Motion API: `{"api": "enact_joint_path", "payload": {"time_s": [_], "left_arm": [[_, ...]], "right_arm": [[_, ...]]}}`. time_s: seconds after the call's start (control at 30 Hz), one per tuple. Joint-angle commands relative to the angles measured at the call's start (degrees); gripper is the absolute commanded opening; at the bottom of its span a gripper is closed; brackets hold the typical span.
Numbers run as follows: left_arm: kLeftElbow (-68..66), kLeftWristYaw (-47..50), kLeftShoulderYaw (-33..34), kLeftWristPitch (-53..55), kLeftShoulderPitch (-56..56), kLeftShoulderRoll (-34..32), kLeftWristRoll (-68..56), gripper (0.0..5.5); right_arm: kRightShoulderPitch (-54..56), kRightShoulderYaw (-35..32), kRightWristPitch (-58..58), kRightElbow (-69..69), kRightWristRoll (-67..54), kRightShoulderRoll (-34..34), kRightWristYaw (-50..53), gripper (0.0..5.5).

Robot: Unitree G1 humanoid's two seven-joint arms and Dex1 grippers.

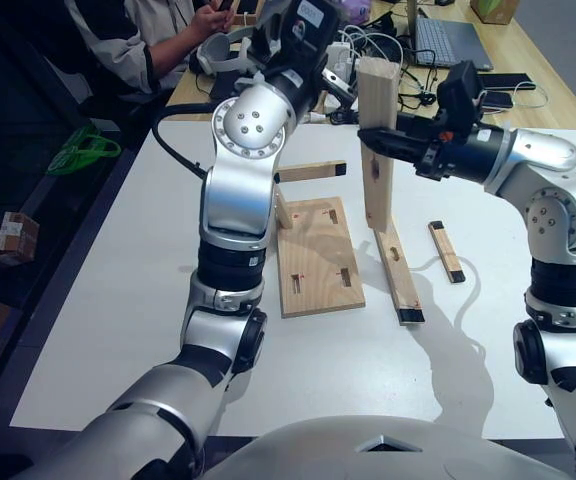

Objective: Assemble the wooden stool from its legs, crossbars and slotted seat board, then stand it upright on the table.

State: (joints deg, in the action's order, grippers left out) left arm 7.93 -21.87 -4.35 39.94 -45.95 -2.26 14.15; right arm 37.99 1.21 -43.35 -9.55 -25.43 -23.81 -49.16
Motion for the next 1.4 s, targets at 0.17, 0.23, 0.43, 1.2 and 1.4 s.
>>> {"api": "enact_joint_path", "payload": {"time_s": [0.17,0.23,0.43,1.2,1.4], "left_arm": [[1.4,0.4,-3.0,2.0,-0.4,1.6,-3.9,5.40],[1.3,0.7,-3.1,1.9,-0.4,1.5,-4.6,5.40],[1.5,2.8,-0.5,-0.3,-1.0,0.3,-6.0,5.40],[5.3,19.9,28.1,-14.5,9.5,-6.8,-23.0,5.40],[10.4,2.2,21.9,-8.1,19.3,-15.4,-32.0,5.40]], "right_arm": [[-0.8,4.8,2.2,-0.9,1.9,-1.3,0.6,1.00],[-1.0,5.4,2.8,-0.8,2.1,-1.7,0.5,1.00],[-3.0,4.2,4.5,-0.4,2.3,-2.9,1.1,1.00],[-10.1,-22.4,-1.4,15.0,-15.2,23.7,37.9,1.00],[-7.3,-22.6,2.2,18.6,-14.7,23.0,38.5,1.00]]}}
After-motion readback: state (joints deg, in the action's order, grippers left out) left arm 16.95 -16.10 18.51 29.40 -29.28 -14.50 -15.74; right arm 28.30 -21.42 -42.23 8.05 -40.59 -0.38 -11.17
